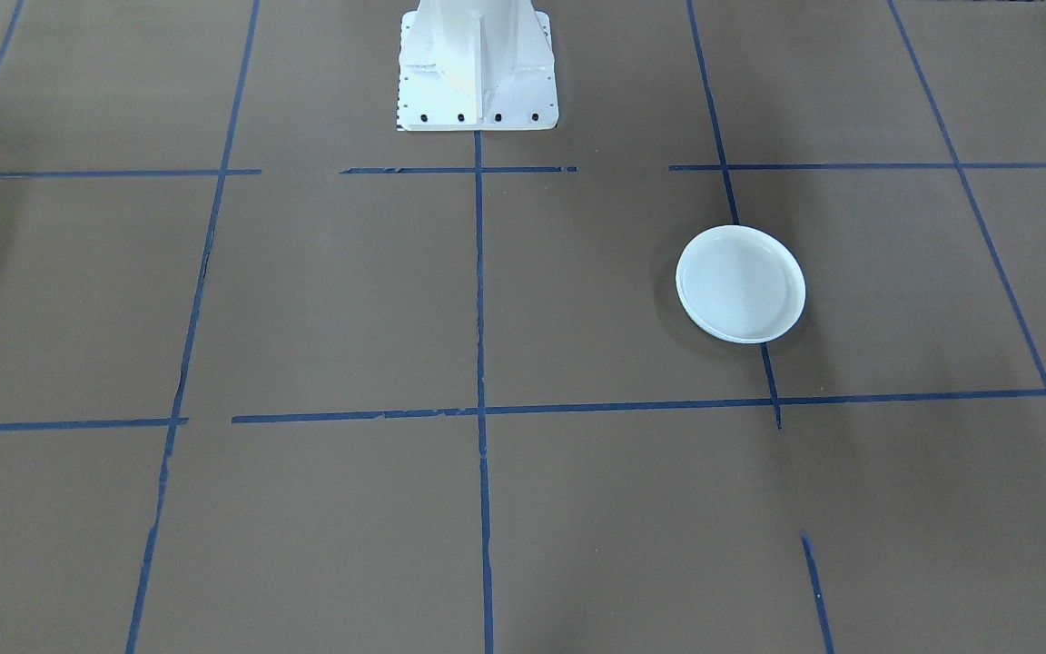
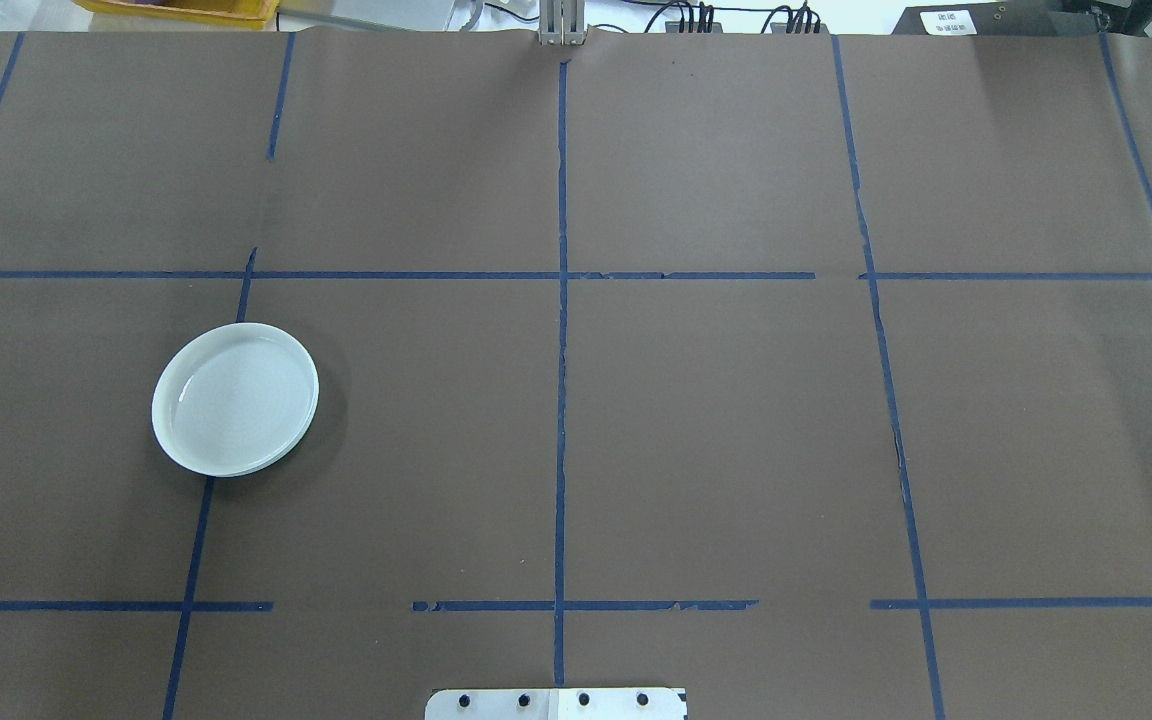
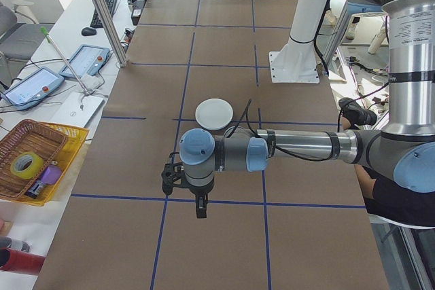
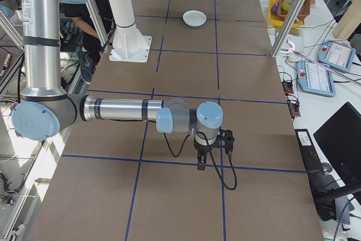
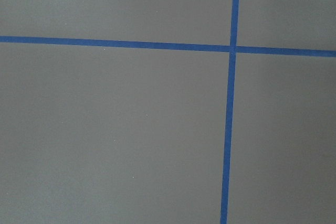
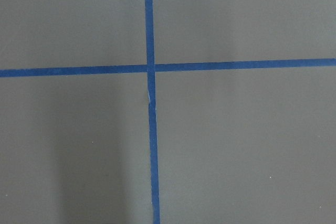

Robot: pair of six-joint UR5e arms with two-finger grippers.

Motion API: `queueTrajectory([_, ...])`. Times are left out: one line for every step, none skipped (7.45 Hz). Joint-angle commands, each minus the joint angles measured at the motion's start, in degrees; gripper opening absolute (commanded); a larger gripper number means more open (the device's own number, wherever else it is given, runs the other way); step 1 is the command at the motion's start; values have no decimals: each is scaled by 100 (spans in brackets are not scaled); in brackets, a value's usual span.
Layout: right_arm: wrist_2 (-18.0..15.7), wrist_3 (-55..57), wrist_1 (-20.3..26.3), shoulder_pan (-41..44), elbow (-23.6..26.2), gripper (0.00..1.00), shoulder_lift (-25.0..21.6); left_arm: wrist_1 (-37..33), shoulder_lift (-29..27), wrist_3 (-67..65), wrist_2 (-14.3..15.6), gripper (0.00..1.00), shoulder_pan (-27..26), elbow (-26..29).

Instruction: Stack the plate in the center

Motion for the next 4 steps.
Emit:
queueTrajectory([3,-3,0,7,0,100,0,217,24,7,0,100,-1,-28])
queueTrajectory([3,6,0,-1,0,100,0,218,15,7,0,100,-1,-37])
queueTrajectory([3,6,0,-2,0,100,0,218,-2,7,0,100,-1,-38])
queueTrajectory([3,6,0,-2,0,100,0,218,-2,24,-9,100,-1,-46])
